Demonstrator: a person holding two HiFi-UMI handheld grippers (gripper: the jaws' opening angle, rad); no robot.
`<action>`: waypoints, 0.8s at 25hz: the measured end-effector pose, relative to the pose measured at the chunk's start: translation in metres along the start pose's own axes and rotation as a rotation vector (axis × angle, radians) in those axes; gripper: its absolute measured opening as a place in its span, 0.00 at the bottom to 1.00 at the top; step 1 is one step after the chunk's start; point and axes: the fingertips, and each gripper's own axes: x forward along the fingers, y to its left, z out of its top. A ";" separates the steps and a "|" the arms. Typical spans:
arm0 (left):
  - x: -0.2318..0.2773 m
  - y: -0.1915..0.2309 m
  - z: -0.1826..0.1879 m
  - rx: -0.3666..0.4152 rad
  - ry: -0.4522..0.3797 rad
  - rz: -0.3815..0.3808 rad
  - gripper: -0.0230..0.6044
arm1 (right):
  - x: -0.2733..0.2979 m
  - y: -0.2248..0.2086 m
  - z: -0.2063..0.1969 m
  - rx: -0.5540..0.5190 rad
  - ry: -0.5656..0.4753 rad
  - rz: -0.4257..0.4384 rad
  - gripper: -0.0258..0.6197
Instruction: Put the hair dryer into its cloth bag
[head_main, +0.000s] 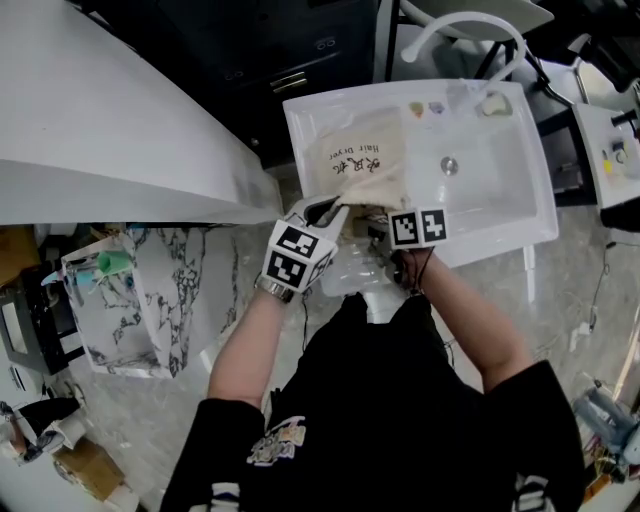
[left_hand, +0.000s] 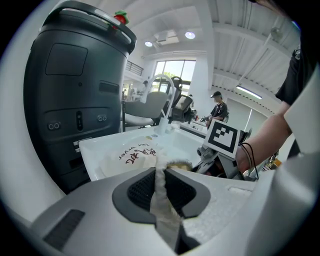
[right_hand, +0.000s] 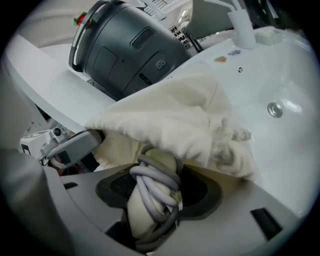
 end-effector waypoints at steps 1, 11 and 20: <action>-0.001 0.000 0.000 0.000 0.000 -0.001 0.11 | 0.003 -0.001 0.004 -0.007 -0.020 -0.010 0.41; -0.011 -0.002 -0.005 -0.007 -0.002 -0.012 0.11 | 0.029 -0.013 0.040 0.028 -0.174 -0.097 0.41; -0.013 -0.008 -0.009 -0.027 -0.007 -0.031 0.11 | 0.038 -0.023 0.052 0.020 -0.222 -0.168 0.41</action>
